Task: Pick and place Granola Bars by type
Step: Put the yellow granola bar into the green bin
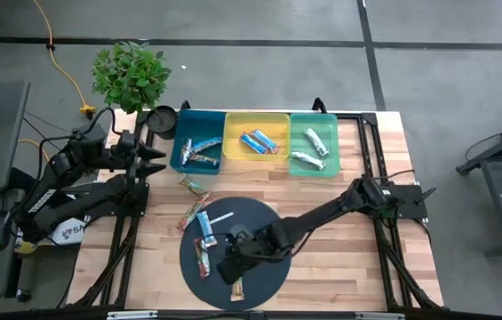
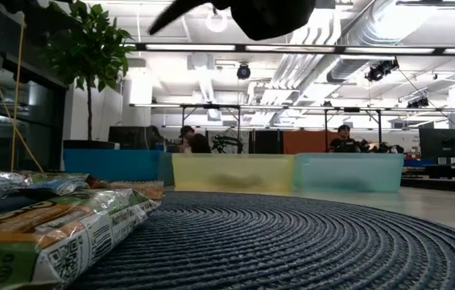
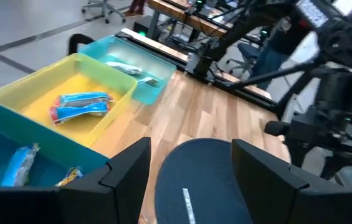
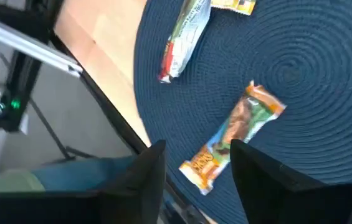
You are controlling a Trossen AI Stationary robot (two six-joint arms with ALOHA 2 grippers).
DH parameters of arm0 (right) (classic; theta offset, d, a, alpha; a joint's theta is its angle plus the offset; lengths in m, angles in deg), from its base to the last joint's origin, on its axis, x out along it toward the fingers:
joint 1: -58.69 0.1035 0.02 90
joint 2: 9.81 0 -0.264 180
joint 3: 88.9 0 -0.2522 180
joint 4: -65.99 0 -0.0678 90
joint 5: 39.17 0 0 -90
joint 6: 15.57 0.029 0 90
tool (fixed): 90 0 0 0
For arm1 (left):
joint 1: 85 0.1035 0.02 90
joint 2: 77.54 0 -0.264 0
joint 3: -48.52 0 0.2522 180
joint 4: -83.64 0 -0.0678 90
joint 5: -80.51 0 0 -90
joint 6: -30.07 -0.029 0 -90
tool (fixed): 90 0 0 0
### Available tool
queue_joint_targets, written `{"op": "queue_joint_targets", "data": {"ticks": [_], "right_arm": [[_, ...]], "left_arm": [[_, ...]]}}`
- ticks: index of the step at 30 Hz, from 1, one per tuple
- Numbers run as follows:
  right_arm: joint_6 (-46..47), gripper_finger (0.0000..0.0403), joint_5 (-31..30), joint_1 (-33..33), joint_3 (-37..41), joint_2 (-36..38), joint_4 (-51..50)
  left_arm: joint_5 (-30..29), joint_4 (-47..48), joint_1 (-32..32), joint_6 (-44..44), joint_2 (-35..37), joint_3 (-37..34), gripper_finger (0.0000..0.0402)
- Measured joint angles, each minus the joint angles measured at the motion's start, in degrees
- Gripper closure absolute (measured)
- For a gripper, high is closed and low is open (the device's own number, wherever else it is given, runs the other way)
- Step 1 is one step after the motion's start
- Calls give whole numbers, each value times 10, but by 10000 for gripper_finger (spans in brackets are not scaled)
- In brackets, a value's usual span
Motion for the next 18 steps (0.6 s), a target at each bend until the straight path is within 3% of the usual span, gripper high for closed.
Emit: {"op": "queue_joint_targets", "data": {"ticks": [10, 18], "right_arm": [[117, 230, -4, 20, 75, -1, 147], [169, 205, 80, 20, 147, 0, 174]], "left_arm": [[42, 1, 0, -5, 0, 0, 183], [52, 13, 0, -5, 0, 0, 183]]}}
